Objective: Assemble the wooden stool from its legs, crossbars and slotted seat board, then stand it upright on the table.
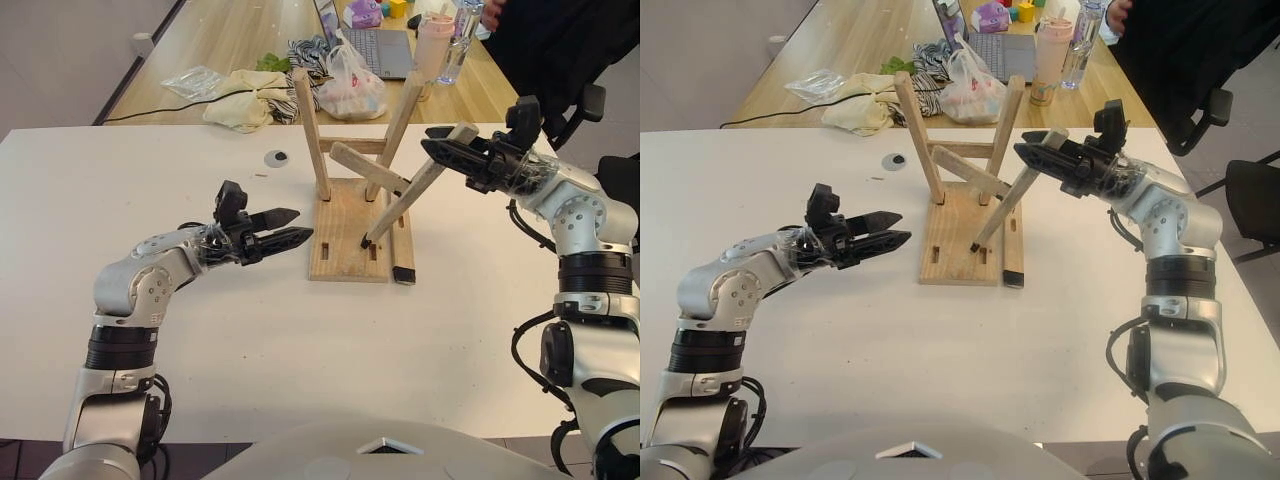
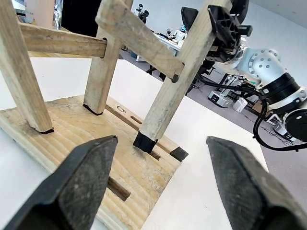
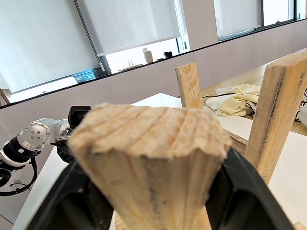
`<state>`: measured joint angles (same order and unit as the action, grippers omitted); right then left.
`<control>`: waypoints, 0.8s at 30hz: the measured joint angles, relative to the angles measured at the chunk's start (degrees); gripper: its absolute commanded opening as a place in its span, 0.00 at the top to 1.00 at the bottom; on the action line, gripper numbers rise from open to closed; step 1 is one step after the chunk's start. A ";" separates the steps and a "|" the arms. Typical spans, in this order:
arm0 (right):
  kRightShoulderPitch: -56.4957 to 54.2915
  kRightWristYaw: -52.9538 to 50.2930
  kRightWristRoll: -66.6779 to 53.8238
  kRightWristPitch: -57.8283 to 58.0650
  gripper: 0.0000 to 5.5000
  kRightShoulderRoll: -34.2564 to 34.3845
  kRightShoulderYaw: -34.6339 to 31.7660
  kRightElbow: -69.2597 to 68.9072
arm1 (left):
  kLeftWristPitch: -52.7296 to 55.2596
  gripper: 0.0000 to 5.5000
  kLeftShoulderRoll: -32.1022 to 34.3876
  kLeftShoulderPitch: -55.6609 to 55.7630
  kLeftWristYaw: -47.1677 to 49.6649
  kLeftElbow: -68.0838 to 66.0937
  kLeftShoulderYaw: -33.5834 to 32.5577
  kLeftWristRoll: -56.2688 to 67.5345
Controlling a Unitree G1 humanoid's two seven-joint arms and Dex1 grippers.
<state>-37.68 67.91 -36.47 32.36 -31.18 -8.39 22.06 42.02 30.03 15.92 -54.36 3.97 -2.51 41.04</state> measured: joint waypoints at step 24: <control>-3.93 6.11 3.41 2.18 0.63 -3.53 3.75 0.82 | -3.12 0.38 -3.90 -0.73 2.68 -0.86 0.00 -2.12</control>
<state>-41.61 74.03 -33.06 34.55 -34.71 -4.64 22.88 38.90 26.13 15.19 -51.68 3.11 -2.51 38.92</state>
